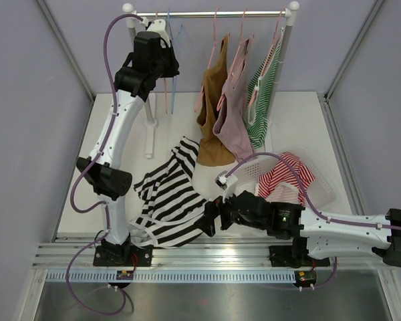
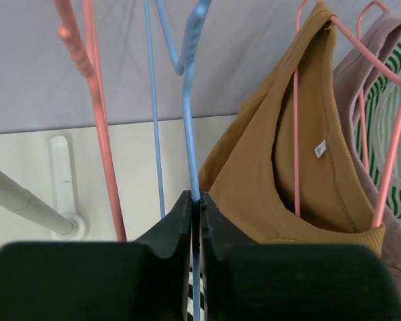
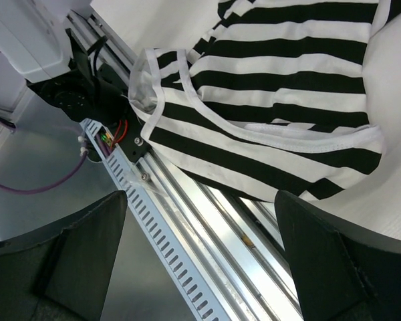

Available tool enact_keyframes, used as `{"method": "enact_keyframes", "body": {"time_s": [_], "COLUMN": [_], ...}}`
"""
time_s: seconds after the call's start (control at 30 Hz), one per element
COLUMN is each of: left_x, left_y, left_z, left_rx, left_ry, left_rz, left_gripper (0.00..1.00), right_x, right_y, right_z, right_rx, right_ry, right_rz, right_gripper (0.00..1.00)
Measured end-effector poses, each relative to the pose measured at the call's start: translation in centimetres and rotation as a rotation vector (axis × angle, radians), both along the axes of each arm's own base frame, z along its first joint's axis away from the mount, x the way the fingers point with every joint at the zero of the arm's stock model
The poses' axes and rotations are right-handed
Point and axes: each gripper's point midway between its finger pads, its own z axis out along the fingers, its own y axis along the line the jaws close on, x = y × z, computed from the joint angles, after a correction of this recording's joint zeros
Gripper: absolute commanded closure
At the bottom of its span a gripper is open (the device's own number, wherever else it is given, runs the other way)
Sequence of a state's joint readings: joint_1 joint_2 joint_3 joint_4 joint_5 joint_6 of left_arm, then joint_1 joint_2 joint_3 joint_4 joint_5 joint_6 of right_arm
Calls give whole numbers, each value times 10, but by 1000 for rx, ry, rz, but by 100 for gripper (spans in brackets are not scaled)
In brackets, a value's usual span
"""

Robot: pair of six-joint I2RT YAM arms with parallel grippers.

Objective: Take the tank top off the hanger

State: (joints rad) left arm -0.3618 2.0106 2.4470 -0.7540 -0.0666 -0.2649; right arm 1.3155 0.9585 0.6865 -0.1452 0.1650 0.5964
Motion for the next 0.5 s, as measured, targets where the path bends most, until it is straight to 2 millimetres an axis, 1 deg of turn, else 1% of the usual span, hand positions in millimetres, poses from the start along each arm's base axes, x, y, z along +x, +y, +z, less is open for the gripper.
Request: {"method": "enact_keyframes", "body": {"time_s": [0.07, 0.1, 0.17, 0.2, 0.3, 0.33, 0.37, 0.47, 0.5], "left_x": [-4, -6, -13, -17, -31, -39, -48, -83, -100], "left_y": [-1, -1, -2, -2, -2, 0, 1, 9, 13], "left_z": [-1, -2, -4, -2, 10, 18, 25, 49, 58], "left_rx": [-2, -4, -4, -9, -28, -34, -36, -65, -77], "left_ry": [5, 12, 28, 33, 27, 19, 12, -15, -30], "left_rz": [-10, -13, -26, -34, -53, -61, -72, -98, -106], "left_gripper": [67, 53, 41, 33, 21, 5, 1, 1, 1], "right_x": [1, 1, 2, 4, 12, 16, 20, 33, 38], "right_y": [2, 2, 3, 3, 4, 4, 5, 8, 10], "right_z": [-8, -10, -14, -15, -13, -12, -11, -8, -7], "right_rx": [-23, -33, -50, -61, -85, -95, -104, -142, -159], "right_ry": [5, 6, 1, -8, -44, -61, -81, -151, -176], "right_rz": [-1, 0, -2, -5, -25, -35, -46, -73, -80], "right_gripper": [1, 1, 1, 0, 0, 0, 1, 0, 1]}}
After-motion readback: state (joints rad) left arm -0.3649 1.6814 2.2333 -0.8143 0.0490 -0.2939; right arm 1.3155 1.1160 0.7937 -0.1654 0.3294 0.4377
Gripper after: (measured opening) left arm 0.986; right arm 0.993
